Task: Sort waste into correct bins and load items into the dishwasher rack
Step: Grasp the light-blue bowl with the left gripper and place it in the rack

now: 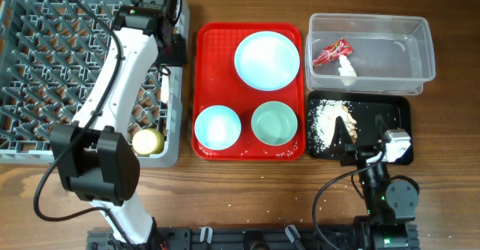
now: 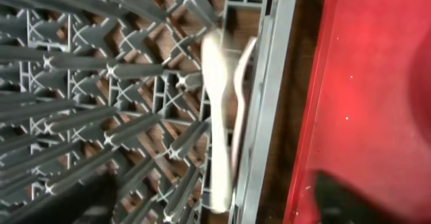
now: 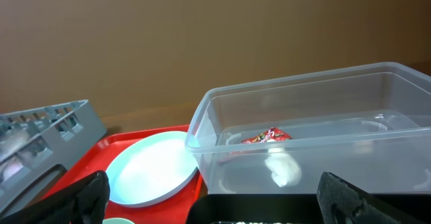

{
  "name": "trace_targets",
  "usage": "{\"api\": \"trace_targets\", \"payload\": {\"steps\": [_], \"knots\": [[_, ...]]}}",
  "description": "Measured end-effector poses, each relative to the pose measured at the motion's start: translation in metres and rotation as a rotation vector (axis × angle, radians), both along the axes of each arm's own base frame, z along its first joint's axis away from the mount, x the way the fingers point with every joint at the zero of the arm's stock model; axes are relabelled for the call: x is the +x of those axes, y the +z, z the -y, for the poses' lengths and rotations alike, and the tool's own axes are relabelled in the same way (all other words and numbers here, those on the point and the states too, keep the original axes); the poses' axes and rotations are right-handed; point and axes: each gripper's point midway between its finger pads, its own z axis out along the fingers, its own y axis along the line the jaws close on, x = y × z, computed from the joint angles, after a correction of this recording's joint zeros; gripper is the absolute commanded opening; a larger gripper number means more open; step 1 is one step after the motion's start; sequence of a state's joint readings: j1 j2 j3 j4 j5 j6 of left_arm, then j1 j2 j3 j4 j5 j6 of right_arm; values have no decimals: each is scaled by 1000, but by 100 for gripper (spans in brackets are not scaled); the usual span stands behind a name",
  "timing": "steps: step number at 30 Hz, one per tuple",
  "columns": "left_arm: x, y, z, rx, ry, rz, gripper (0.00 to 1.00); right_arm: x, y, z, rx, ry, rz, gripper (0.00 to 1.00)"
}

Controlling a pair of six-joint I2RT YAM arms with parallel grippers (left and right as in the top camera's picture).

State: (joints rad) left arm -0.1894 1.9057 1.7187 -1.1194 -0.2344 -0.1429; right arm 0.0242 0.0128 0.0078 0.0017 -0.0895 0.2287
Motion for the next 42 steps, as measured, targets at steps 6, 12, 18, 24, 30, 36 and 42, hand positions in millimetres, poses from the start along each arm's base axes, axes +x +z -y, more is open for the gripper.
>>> {"api": "trace_targets", "payload": {"steps": [6, 12, 18, 24, 30, 36, 42], "knots": [[-23, 47, 11, -102, -12, 65, 83, 0, 0, 0, 0, 0, 0, 100], [-85, 48, 77, -330, -124, -87, 54, 0, 0, 0, 0, 0, 0, 100], [-127, -57, 100, -257, -42, -212, 40, 0, 0, 0, 0, 0, -1, 100], [-137, -110, 81, -199, 75, -172, 18, 0, -1, 0, 0, 0, -1, 100], [-143, -118, 77, -186, 95, -181, 4, 0, 0, 0, 0, 0, -1, 100], [-138, -43, 65, -89, 89, -201, 4, 0, -1, 0, 0, 0, -2, 100], [-105, 62, -3, 278, 143, 129, 4, 0, -1, 0, 0, 0, -2, 100]]}}
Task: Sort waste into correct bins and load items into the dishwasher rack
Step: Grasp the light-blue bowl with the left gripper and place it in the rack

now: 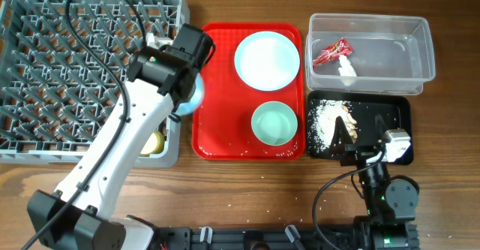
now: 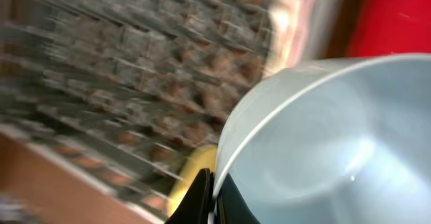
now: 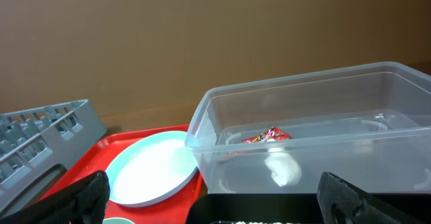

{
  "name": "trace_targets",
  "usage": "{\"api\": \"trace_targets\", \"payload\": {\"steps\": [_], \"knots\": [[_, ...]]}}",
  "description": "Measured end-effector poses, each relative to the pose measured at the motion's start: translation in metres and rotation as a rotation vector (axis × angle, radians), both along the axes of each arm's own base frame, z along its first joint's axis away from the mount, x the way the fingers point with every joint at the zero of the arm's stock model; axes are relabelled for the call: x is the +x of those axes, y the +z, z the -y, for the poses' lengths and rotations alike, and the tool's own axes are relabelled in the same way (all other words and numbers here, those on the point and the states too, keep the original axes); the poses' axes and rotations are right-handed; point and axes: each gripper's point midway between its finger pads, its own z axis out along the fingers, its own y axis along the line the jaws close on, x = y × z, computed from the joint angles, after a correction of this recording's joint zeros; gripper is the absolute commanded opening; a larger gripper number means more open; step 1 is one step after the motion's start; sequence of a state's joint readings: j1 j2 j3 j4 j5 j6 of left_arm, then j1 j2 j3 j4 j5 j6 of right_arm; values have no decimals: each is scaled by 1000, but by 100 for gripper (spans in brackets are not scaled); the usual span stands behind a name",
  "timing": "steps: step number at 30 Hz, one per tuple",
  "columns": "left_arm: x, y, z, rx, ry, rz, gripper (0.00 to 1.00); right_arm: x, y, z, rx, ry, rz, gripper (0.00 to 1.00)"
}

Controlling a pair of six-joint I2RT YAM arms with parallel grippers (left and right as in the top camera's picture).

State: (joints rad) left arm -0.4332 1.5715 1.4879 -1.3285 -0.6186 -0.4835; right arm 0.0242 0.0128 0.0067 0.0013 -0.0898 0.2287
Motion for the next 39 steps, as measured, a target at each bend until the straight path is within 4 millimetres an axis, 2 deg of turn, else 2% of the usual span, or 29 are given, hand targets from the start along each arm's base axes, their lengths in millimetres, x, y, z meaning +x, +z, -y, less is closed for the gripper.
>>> {"api": "trace_targets", "payload": {"steps": [2, 4, 6, 8, 11, 16, 20, 23, 26, 29, 32, 35, 36, 38, 39], "knots": [[11, 26, -27, 188, 60, 126, 4, 0, 0, 0, 0, 0, 0, 100], [21, 48, -40, 294, 105, 238, 4, 0, 0, 0, 0, 0, 0, 100], [25, 53, -46, 352, 128, 269, 4, 0, 0, 0, 0, 0, 0, 100], [37, 45, -54, 412, 163, 280, 4, 0, 0, 0, 0, 0, 0, 100], [55, 16, -60, 539, 166, 220, 4, 0, 0, 0, 0, 0, 0, 100], [67, -16, -61, 633, 143, 143, 4, 0, 0, 0, 0, 0, 0, 100], [70, -13, -63, 697, 139, 153, 4, 0, 0, 0, 0, 0, 0, 100], [70, -10, -74, 717, 164, 152, 4, 0, 0, 0, 0, 0, 0, 100], [69, -15, -88, 688, 205, 135, 4, 0, 0, 0, 0, 0, 0, 100], [69, -19, -85, 660, 206, 132, 4, 0, 0, 0, 0, 0, 0, 100], [71, -26, -72, 619, 180, 136, 9, 0, 0, 0, 0, 0, 0, 100], [69, -41, -57, 534, 154, 105, 14, 0, 0, 0, 0, 0, 0, 100], [69, -43, -55, 520, 151, 98, 19, 0, 0, 0, 0, 0, 0, 100], [67, -49, -53, 488, 149, 78, 42, 0, 0, 0, 0, 0, 0, 100], [65, -52, -52, 476, 146, 64, 45, 0, 0, 0, 0, 0, 0, 100]]}}
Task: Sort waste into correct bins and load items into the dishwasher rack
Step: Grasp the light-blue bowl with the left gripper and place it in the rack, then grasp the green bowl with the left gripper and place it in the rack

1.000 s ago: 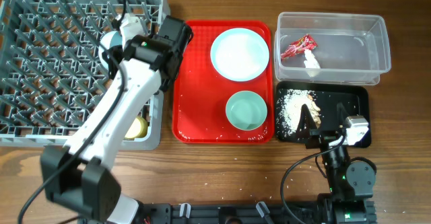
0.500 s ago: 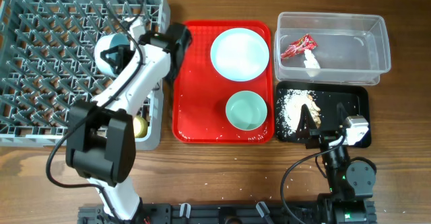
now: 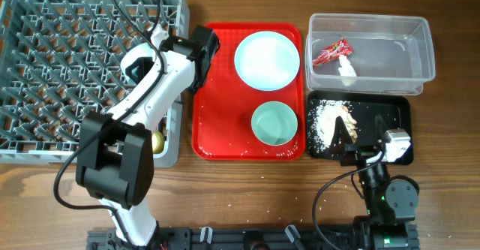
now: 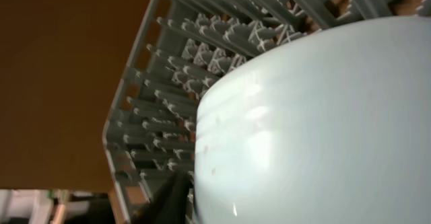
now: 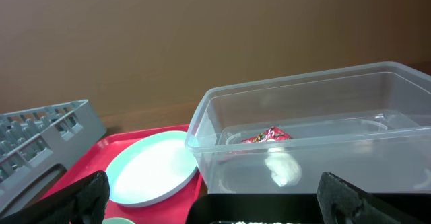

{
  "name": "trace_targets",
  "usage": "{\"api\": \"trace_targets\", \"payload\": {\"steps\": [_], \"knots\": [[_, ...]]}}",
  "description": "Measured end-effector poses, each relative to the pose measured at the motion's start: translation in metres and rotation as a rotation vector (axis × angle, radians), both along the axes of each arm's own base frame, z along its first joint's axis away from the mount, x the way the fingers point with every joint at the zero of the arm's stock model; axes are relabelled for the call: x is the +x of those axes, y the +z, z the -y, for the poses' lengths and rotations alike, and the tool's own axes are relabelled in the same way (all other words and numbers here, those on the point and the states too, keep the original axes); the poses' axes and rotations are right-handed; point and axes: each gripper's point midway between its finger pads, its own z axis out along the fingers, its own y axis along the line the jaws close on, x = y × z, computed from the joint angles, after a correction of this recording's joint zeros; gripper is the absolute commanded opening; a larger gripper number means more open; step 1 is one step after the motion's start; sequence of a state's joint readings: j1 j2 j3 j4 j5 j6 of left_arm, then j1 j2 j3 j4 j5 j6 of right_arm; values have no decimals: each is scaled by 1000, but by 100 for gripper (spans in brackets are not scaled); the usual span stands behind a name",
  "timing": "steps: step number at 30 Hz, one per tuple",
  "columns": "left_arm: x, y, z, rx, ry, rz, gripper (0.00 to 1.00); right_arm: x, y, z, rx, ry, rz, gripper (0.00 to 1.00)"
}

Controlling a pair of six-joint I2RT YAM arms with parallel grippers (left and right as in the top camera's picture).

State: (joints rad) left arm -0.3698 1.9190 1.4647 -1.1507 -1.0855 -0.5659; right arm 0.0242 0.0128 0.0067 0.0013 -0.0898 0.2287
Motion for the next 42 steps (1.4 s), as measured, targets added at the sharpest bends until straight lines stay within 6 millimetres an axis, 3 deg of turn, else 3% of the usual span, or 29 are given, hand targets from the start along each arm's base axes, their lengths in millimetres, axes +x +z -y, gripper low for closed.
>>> {"api": "trace_targets", "payload": {"steps": [6, 9, 12, 15, 19, 22, 24, 26, 28, 33, 38, 42], "knots": [[-13, -5, 12, -35, -25, -93, 58, 0, 0, 0, 0, 0, 0, 100], [-10, 7, 27, -185, -26, -56, 66, 0, 0, 0, 0, 0, 0, 100], [-14, 23, 56, -454, -50, -9, 69, 0, 0, 0, 0, 0, 0, 100], [-26, 12, 96, -698, -86, -76, 66, 0, 0, 0, 0, 0, 0, 100], [-29, 7, 206, -999, -309, -108, 59, 0, 0, 0, 0, 0, 0, 100], [-54, 2, 267, -1058, -476, -177, 52, 0, 0, 0, 0, 0, 0, 100], [-74, -22, 295, -1051, -532, -261, 44, 0, 0, 0, 0, 0, 0, 100], [-84, -64, 302, -1010, -509, -360, 38, 0, 0, 0, 0, 0, 0, 100], [-87, -97, 296, -961, -464, -428, 36, 0, 0, 0, 0, 0, 0, 100], [-89, -124, 288, -907, -413, -461, 31, 0, 0, 0, 0, 0, 0, 100], [-98, -118, 277, -878, -381, -499, 50, 0, 0, 0, 0, 0, 0, 100], [-97, -59, 277, -930, -437, -410, 52, 0, 0, 0, 0, 0, 0, 100]]}}
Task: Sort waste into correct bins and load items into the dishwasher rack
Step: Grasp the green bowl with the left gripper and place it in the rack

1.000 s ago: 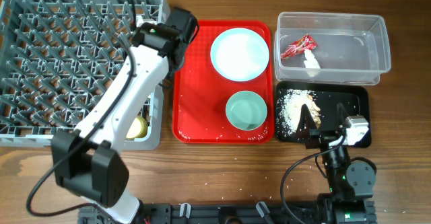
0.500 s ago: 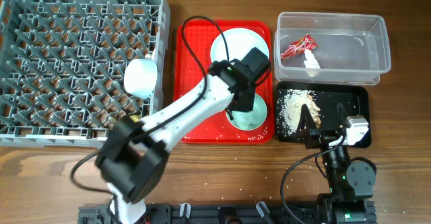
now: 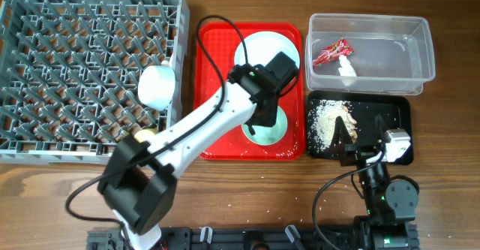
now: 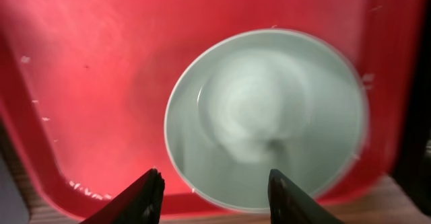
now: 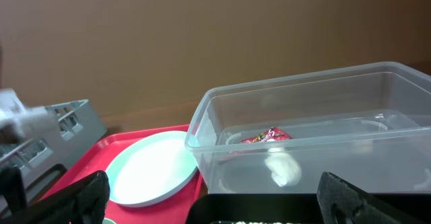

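Note:
My left gripper (image 3: 264,116) (image 4: 214,183) hangs open above the pale green bowl (image 3: 283,127) (image 4: 266,116) on the red tray (image 3: 214,92); the bowl lies just ahead of its fingertips (image 4: 149,183). A light blue bowl (image 3: 157,86) sits upside down at the right side of the grey dishwasher rack (image 3: 45,70). The light blue plate (image 3: 255,51) (image 5: 151,167) at the tray's far end is partly hidden by the left arm. My right gripper (image 3: 360,134) (image 5: 215,204) rests open over the black tray (image 3: 394,111).
A clear bin (image 3: 390,51) (image 5: 316,136) at the back right holds a red wrapper (image 3: 331,52) and a white wad (image 3: 346,71). Crumbly food scraps (image 3: 330,122) lie on the black tray. A yellow object (image 3: 142,136) sits in the rack's near right corner.
The left gripper has let go of the light blue bowl, which now sits upside down in the rack. It has moved right and stands open over the green bowl. The right arm is unchanged.
At first my left gripper was open over cutlery at the rack's right edge, with both bowls and the plate on the tray. Then it held the light blue bowl beside the rack, then over it. Now that bowl is in the rack.

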{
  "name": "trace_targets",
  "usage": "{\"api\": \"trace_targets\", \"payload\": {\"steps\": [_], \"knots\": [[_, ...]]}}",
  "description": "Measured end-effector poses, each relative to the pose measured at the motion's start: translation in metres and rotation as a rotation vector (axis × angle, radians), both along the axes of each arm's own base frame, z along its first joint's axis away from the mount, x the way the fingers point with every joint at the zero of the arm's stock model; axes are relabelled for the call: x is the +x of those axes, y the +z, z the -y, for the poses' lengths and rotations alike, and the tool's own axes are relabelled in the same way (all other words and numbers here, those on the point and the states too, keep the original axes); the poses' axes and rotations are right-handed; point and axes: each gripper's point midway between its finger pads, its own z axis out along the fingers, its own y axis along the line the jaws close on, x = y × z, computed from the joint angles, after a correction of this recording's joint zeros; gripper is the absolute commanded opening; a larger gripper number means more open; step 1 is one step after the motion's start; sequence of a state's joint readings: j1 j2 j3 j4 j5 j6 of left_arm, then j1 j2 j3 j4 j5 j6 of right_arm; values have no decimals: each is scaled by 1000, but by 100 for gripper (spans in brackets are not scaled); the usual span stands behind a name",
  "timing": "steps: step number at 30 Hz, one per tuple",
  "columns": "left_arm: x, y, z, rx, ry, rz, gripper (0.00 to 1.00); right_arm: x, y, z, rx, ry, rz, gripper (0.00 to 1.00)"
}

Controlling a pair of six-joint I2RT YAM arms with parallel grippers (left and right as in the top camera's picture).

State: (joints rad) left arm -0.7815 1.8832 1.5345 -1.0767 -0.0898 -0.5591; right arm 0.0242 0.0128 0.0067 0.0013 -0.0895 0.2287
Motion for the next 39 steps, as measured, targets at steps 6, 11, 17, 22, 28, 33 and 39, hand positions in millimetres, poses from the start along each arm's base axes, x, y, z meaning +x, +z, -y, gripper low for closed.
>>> {"api": "trace_targets", "payload": {"steps": [6, 11, 17, 22, 28, 33, 39], "knots": [[-3, -59, -20, 69, 27, -56, 38, 0, 0, 0, 0, 0, 0, 100], [1, -63, -39, 78, 74, -98, 48, 0, 0, 0, 0, 0, 0, 100], [19, -28, -22, -35, 58, 17, 36, 0, 0, 0, 0, 0, 0, 100], [7, -71, -32, 18, 62, -72, 4, 0, 0, 0, 0, 0, 0, 100], [3, -46, -63, 151, 73, -74, 4, 0, 0, 0, 0, 0, 0, 100], [38, 95, -141, 393, 165, 284, 4, 0, 0, 0, 0, 0, 0, 100], [29, 174, -251, 829, 344, 517, 4, 0, 0, 0, 0, 0, 0, 100]]}}
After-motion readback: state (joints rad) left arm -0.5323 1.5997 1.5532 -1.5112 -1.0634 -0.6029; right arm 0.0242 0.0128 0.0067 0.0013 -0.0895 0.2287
